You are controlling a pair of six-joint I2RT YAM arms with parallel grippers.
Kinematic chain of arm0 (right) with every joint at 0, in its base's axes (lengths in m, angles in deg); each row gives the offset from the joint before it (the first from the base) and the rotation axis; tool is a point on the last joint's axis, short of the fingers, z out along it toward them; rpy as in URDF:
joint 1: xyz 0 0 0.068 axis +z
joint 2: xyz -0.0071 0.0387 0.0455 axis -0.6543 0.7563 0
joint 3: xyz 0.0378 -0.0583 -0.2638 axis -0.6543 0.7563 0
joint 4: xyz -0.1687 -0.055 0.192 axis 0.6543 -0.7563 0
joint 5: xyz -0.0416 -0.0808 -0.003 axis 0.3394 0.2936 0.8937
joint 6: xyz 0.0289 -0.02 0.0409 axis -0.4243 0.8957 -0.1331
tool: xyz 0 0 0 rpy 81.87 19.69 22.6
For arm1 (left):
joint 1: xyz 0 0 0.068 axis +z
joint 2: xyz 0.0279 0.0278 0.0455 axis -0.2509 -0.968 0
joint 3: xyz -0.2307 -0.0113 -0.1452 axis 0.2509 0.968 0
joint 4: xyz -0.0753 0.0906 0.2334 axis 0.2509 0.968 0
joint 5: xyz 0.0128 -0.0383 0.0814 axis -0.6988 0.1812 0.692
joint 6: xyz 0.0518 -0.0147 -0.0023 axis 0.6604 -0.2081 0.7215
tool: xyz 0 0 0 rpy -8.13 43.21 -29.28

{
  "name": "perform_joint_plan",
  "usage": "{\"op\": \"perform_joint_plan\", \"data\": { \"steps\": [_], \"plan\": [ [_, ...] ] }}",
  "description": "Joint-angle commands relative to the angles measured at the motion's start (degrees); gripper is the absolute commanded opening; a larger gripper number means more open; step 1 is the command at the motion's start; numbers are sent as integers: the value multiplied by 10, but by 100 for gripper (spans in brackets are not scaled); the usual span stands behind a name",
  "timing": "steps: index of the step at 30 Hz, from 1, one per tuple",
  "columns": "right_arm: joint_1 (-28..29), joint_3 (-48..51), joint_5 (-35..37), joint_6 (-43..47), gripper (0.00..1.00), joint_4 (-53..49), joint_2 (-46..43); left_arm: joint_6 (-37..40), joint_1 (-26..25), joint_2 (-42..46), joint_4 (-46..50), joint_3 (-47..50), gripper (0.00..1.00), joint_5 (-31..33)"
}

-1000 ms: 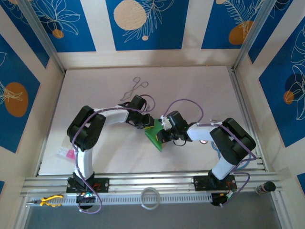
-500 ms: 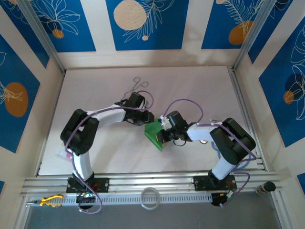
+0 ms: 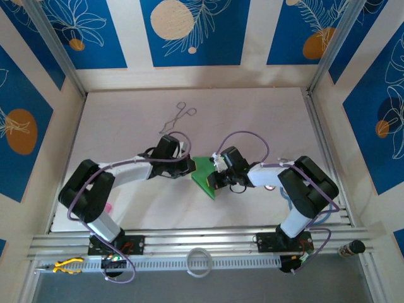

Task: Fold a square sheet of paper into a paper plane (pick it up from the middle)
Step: Third fold the triangle at the center of the table.

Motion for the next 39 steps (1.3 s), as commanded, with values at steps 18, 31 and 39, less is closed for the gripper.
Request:
{"op": "perform_joint_plan", "data": {
  "steps": [18, 31, 39],
  "plan": [
    [1, 2, 15, 1, 0, -17, 13, -107, -49, -46, -187, 71, 0, -40],
    [1, 4, 17, 2, 0, -19, 10, -109, -55, -74, -188, 77, 0, -34],
    [1, 4, 17, 1, 0, -22, 7, -109, -56, -93, -196, 90, 0, -22]
  ]
}}
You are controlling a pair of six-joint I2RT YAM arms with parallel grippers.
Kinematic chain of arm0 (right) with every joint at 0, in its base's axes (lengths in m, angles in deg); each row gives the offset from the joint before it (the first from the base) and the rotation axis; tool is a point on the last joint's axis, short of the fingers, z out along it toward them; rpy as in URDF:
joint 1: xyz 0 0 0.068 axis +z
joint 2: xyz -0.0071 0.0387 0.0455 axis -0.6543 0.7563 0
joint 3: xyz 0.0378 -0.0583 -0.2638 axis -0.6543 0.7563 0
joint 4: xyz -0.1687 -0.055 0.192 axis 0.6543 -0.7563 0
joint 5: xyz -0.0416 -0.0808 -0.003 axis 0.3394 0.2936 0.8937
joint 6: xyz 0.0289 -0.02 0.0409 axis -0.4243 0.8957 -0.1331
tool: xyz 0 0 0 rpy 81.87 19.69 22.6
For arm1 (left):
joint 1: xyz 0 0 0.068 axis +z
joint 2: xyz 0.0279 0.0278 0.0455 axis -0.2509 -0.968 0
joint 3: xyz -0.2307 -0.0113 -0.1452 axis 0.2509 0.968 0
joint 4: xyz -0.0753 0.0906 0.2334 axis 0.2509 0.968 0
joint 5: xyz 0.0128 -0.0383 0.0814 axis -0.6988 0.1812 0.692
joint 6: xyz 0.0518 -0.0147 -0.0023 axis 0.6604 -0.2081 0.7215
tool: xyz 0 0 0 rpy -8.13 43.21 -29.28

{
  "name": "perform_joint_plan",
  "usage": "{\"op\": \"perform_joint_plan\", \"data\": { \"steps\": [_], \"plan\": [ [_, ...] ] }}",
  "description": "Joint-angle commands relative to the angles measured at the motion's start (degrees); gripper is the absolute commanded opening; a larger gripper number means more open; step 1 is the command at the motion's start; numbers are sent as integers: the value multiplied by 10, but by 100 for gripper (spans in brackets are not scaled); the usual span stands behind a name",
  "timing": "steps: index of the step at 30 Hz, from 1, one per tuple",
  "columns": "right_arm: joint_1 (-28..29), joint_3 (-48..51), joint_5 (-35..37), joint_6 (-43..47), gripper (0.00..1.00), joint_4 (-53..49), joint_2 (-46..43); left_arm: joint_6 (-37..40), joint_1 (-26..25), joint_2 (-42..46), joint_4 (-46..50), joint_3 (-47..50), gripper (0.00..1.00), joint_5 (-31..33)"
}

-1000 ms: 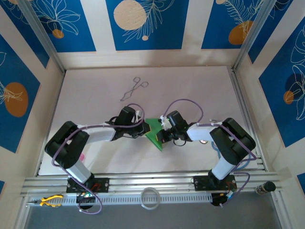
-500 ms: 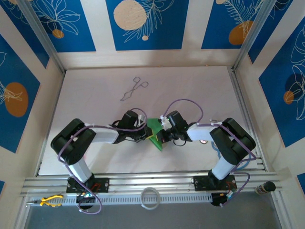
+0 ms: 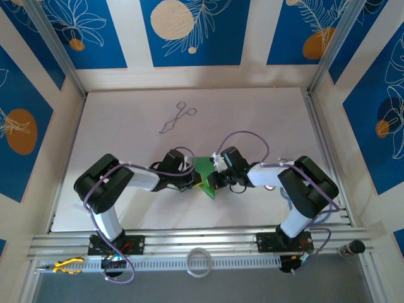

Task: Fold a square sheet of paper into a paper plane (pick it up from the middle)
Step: Third fold the triangle at the center of the table.

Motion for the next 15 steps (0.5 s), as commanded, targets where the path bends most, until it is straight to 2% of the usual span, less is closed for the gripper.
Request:
{"op": "perform_joint_plan", "data": {
  "steps": [1, 5, 8, 12, 15],
  "plan": [
    [1, 3, 16, 1, 0, -22, 6, 1, -6, -10, -1, 15, 0, 6],
    [2, 0, 14, -2, 2, -25, 3, 8, -6, -10, 11, 17, 0, 9],
    [1, -5, 11, -12, 8, -32, -10, 14, -6, -8, 22, 16, 0, 12],
    [1, -12, 16, -35, 30, -58, -53, 21, -6, -9, 30, 11, 0, 11],
    [1, -6, 39, -58, 40, -81, -92, 21, -7, -9, 28, 11, 0, 12]
  ]
}}
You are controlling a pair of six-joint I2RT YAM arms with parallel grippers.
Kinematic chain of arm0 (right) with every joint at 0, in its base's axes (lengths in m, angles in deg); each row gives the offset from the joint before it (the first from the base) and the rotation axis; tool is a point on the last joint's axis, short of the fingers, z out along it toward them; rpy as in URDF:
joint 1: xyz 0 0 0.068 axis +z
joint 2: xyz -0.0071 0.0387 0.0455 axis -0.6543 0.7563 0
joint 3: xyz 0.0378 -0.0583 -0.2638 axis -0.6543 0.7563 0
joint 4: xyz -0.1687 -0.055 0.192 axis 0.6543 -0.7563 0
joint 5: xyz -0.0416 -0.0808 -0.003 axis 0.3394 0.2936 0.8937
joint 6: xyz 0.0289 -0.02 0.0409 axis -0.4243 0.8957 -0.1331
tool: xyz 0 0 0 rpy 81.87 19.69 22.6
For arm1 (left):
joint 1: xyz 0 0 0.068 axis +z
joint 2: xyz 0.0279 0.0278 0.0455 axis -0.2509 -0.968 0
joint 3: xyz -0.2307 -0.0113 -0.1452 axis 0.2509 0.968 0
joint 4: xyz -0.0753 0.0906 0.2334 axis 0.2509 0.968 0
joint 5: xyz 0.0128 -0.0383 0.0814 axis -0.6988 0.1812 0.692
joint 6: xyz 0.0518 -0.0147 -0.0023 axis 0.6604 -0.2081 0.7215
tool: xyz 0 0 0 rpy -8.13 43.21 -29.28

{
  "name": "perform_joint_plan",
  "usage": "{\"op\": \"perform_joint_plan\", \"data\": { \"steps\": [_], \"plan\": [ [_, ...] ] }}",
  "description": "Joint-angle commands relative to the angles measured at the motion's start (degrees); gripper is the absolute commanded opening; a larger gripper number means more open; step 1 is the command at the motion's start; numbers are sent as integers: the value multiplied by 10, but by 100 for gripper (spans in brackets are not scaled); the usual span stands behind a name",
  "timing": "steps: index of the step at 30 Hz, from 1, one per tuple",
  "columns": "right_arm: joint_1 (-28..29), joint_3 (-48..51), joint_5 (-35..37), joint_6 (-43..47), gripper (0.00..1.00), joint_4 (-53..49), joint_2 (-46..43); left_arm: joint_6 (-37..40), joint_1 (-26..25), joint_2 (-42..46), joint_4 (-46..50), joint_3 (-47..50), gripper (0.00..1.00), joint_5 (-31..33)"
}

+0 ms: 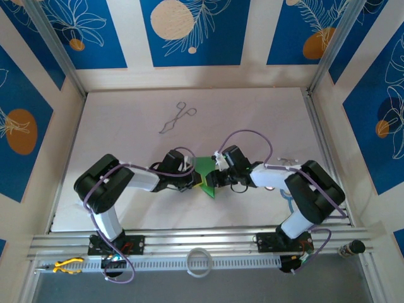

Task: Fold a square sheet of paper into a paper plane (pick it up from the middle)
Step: Third fold the triangle at the center of the table.

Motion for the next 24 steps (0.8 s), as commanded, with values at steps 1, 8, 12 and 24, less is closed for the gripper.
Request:
{"op": "perform_joint_plan", "data": {
  "steps": [1, 8, 12, 24],
  "plan": [
    [-1, -6, 21, -37, 42, -53, -49, 10, -5, -8, 34, 8, 0, 14],
    [5, -20, -44, -126, 24, -119, -64, 5, -8, -5, 29, 6, 0, 22],
    [26, -4, -71, -183, 13, -89, -72, 5, -9, -5, 29, 7, 0, 25],
    [56, -40, -60, -191, 5, -93, -8, 6, -11, -7, 30, 5, 0, 22]
  ]
}}
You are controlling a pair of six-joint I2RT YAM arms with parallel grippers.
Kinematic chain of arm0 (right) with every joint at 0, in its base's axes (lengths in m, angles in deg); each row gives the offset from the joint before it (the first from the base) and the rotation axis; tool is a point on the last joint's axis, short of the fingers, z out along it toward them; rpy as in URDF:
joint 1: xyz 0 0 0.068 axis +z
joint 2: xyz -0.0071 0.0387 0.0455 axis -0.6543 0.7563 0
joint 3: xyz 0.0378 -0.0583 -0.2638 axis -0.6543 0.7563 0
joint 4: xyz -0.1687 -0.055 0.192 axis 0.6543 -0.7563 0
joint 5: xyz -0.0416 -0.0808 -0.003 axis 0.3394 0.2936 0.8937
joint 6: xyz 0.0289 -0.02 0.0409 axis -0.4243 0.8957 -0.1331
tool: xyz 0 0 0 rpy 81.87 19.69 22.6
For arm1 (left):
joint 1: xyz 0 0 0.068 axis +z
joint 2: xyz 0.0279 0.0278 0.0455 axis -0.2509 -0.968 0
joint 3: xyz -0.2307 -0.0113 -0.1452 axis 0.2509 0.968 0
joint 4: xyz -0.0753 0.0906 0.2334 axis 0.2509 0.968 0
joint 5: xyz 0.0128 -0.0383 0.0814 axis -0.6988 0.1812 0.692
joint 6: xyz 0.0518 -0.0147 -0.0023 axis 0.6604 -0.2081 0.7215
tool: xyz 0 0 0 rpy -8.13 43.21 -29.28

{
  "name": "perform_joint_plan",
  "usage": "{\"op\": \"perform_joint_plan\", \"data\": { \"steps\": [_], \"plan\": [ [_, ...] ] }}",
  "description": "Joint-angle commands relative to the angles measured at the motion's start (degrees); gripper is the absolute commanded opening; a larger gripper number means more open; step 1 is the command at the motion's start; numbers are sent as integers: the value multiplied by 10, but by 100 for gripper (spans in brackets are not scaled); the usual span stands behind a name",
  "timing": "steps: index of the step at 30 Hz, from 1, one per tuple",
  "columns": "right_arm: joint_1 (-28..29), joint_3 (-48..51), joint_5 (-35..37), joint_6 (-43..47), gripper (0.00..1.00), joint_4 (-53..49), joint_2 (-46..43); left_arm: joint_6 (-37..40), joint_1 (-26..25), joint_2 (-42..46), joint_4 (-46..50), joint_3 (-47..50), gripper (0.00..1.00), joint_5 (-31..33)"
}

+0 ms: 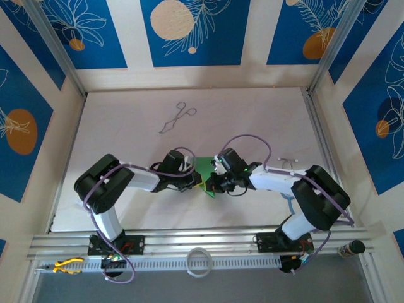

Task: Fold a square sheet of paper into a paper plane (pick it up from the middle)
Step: Third fold the triangle at the center of the table.

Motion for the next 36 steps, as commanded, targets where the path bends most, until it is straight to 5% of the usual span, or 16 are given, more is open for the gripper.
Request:
{"op": "perform_joint_plan", "data": {
  "steps": [1, 36],
  "plan": [
    [8, -23, -9, -8, 5, -11, 14, 6, -8, -6, 32, 5, 0, 16],
    [6, -8, -15, -17, 6, -19, 11, 10, -8, -6, 42, 1, 0, 18]
  ]
}}
